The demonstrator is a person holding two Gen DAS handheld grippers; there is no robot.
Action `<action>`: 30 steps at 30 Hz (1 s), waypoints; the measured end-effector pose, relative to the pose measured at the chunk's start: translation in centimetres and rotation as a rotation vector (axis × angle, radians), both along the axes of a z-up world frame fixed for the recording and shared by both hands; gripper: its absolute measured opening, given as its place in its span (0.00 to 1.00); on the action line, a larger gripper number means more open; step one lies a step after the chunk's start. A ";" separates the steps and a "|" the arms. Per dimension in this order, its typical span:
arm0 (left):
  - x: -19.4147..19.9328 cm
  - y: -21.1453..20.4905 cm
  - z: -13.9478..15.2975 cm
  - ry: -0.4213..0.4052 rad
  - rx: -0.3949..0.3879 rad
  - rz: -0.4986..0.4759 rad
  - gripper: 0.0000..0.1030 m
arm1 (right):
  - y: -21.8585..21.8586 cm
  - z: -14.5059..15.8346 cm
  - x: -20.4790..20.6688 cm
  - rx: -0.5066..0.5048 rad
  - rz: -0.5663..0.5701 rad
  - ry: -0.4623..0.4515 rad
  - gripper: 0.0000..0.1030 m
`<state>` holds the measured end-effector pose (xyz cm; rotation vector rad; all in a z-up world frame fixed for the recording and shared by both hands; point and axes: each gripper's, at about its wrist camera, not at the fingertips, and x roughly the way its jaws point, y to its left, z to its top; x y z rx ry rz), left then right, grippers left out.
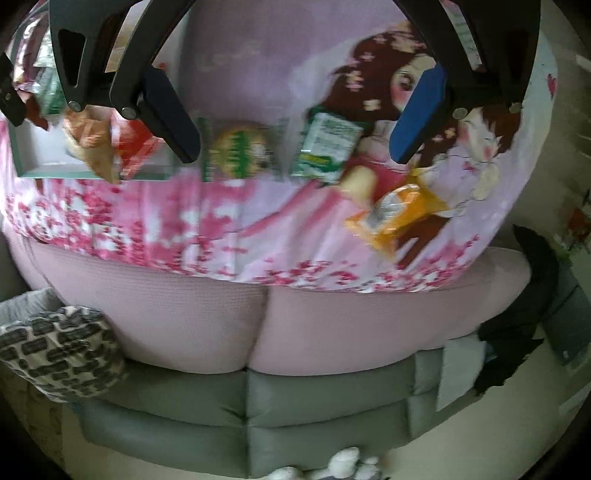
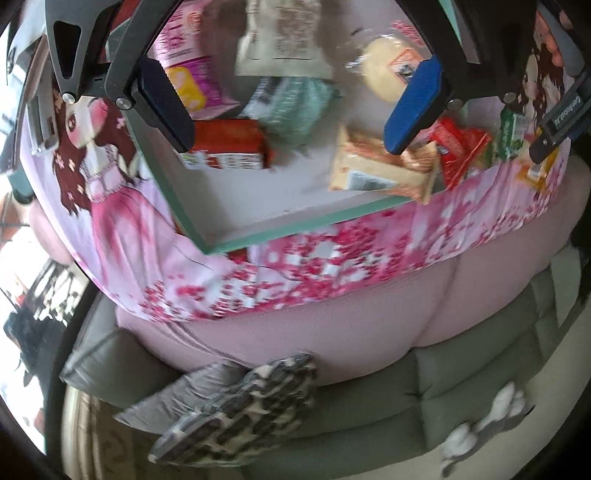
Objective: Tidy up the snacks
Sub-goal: 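Move both open grippers back over the remaining snacks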
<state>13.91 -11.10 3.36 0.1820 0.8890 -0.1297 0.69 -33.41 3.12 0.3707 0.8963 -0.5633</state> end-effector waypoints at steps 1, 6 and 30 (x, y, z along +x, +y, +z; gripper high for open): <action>0.2 0.6 0.0 0.002 -0.001 0.009 0.99 | 0.6 0.1 0.4 -0.005 0.015 0.000 1.00; 1.3 4.0 0.0 0.003 0.024 0.058 0.99 | 3.6 0.5 2.0 -0.020 0.084 -0.006 1.00; 4.7 14.6 -0.4 0.047 0.026 0.170 0.99 | 14.2 1.2 7.0 0.032 0.296 -0.090 1.00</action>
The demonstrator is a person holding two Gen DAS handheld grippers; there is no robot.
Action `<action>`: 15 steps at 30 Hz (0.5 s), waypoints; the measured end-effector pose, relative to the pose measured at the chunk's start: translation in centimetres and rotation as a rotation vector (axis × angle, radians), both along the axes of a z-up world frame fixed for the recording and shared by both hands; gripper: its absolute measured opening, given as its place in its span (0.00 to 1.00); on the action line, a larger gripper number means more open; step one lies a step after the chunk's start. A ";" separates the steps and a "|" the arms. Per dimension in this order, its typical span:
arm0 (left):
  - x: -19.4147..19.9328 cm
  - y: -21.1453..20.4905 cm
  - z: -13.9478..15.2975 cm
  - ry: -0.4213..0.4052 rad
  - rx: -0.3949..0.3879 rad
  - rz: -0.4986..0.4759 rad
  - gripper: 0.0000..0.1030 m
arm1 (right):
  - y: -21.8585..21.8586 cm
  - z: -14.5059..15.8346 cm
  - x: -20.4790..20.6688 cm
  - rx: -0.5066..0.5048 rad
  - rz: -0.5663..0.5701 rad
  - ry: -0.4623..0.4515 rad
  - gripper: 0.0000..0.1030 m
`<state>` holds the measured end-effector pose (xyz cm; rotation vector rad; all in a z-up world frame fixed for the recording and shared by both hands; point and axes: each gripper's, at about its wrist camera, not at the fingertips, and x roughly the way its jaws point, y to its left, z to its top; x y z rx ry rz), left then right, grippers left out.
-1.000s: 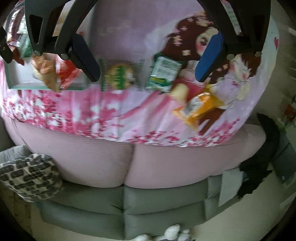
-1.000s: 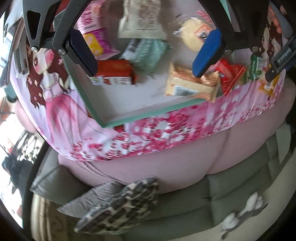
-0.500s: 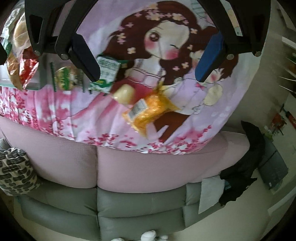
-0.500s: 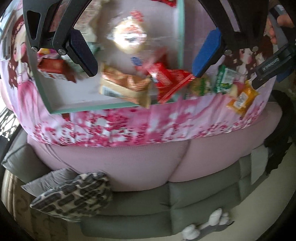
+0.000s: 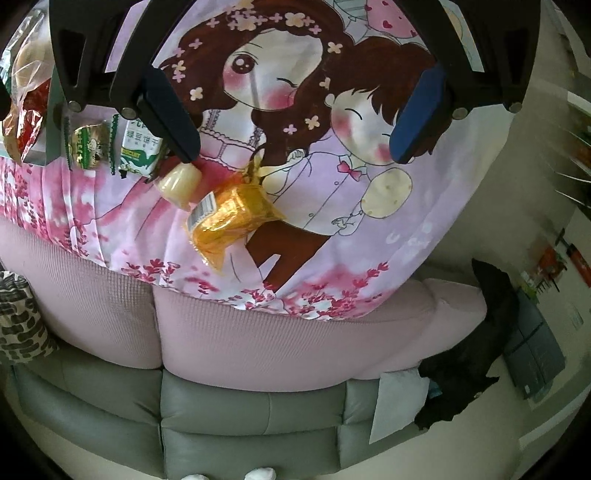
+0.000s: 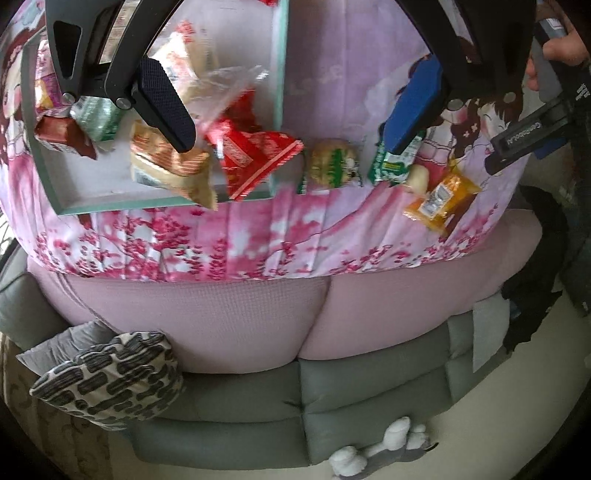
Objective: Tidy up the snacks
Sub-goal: 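Move both open grippers back over the remaining snacks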
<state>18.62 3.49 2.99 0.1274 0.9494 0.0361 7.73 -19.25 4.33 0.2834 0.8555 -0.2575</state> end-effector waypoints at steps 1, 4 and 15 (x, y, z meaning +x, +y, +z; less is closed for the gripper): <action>0.2 0.2 -0.1 0.004 -0.005 0.002 0.99 | 0.3 -0.1 0.1 0.004 0.006 -0.001 1.00; 0.6 1.0 -0.4 0.013 -0.020 0.012 0.99 | 1.3 -0.6 0.8 0.016 0.032 0.004 1.00; 1.8 2.3 -1.5 0.045 -0.122 0.008 0.99 | 1.8 -2.5 2.0 -0.002 0.023 0.033 1.00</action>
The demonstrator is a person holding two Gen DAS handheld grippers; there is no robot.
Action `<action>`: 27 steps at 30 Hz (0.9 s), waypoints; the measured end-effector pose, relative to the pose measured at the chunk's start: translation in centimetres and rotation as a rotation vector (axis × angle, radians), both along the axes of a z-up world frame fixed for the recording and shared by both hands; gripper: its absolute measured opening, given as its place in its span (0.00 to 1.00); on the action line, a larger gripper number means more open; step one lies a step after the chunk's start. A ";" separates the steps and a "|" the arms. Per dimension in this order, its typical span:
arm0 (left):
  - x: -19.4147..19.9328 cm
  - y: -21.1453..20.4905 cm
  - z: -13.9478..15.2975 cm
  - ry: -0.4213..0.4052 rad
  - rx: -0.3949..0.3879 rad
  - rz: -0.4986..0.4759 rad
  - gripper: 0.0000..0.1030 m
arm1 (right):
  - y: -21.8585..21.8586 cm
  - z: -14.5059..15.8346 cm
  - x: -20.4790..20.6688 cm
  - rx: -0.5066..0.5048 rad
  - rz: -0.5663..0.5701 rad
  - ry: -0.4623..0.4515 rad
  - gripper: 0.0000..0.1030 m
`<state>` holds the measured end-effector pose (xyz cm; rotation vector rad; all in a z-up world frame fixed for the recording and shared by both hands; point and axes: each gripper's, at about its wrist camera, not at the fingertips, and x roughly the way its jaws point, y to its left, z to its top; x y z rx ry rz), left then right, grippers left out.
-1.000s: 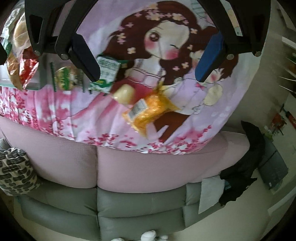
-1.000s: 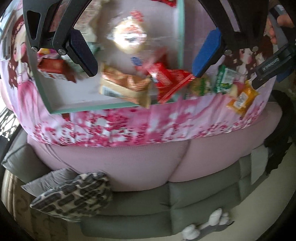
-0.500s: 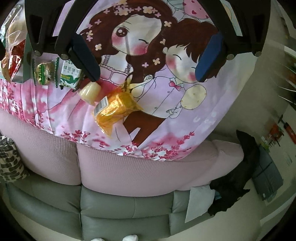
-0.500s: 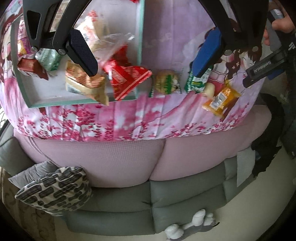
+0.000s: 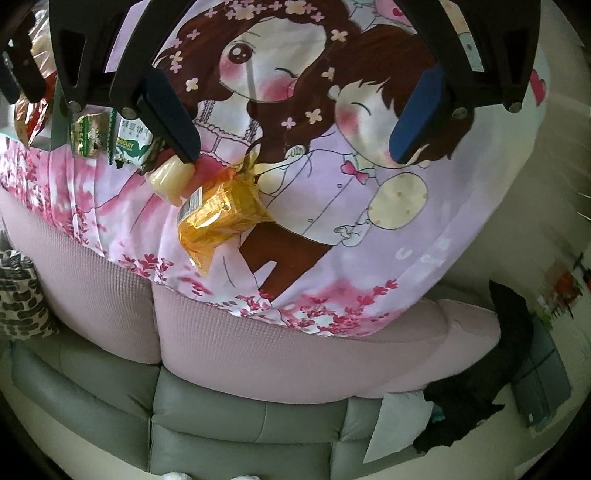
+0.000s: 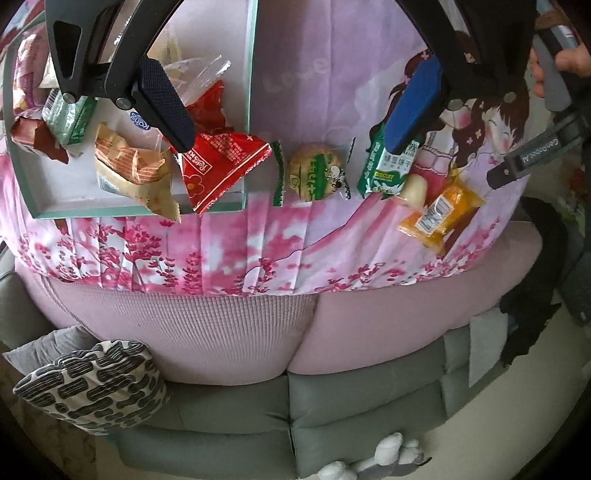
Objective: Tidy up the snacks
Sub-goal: 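Move both open grippers back over the remaining snacks, then grasp the green biscuit box with the left gripper while the right grasps the round green cookie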
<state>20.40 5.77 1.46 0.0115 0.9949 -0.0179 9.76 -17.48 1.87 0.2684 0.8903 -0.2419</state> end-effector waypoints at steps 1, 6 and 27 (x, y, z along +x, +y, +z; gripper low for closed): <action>0.1 0.0 -0.2 0.006 -0.007 -0.001 0.99 | 0.1 0.0 0.1 0.000 0.004 -0.005 1.00; 0.7 -0.9 -0.7 0.015 -0.037 -0.040 0.99 | 0.9 -0.3 0.9 -0.037 0.023 -0.010 1.00; 0.9 -8.1 -5.0 0.133 -0.247 -0.227 0.99 | 0.3 -3.7 3.2 -0.051 0.044 0.013 0.83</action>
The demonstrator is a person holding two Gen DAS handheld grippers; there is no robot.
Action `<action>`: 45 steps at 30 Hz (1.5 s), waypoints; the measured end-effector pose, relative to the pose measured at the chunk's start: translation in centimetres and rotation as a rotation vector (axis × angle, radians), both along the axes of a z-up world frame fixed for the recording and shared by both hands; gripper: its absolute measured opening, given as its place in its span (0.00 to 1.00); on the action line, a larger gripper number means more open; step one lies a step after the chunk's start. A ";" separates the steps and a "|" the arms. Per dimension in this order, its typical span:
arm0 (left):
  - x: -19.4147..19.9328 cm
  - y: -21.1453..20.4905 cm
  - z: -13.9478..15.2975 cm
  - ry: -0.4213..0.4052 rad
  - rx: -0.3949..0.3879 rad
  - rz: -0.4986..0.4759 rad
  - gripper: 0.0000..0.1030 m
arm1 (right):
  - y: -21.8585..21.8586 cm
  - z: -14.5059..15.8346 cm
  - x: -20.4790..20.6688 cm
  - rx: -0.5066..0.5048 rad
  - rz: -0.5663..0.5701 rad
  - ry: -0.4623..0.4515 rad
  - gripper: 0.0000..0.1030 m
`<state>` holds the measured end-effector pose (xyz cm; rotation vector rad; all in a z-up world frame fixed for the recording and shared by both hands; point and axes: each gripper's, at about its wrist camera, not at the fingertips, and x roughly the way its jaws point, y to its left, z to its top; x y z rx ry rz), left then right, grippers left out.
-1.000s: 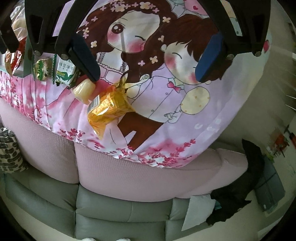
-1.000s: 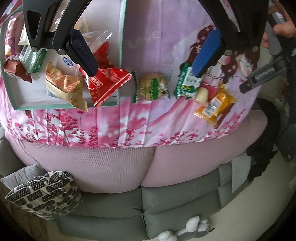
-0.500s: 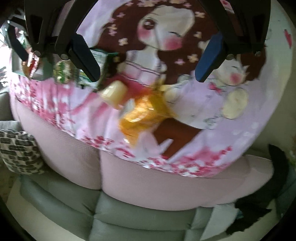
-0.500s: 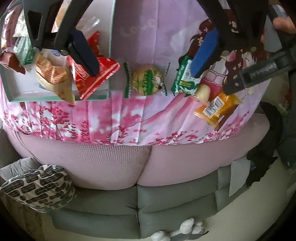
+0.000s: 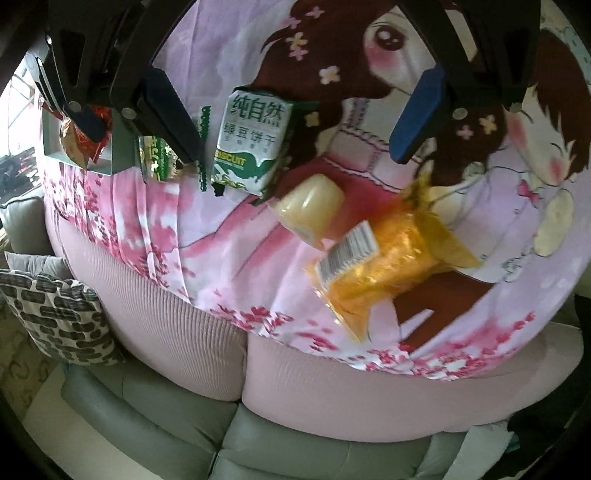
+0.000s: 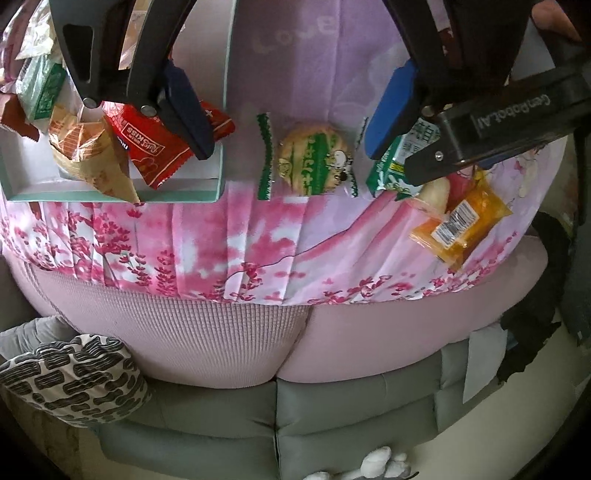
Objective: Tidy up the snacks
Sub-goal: 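Grasp the green biscuit box with the left gripper while the right grasps the round green cookie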
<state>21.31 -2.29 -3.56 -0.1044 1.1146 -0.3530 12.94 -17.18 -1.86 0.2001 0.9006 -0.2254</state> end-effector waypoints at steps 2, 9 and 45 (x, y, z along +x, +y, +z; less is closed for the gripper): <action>0.1 -0.3 -0.2 0.005 0.006 0.000 0.99 | -0.3 -0.1 0.0 0.002 -0.001 0.004 0.83; 0.6 -1.8 -1.3 0.037 0.039 -0.018 0.99 | -1.2 -0.2 -0.4 0.006 -0.009 0.011 0.82; 0.9 1.1 -2.0 0.016 0.101 0.050 0.44 | 0.1 1.9 -0.7 0.012 0.046 -0.059 0.75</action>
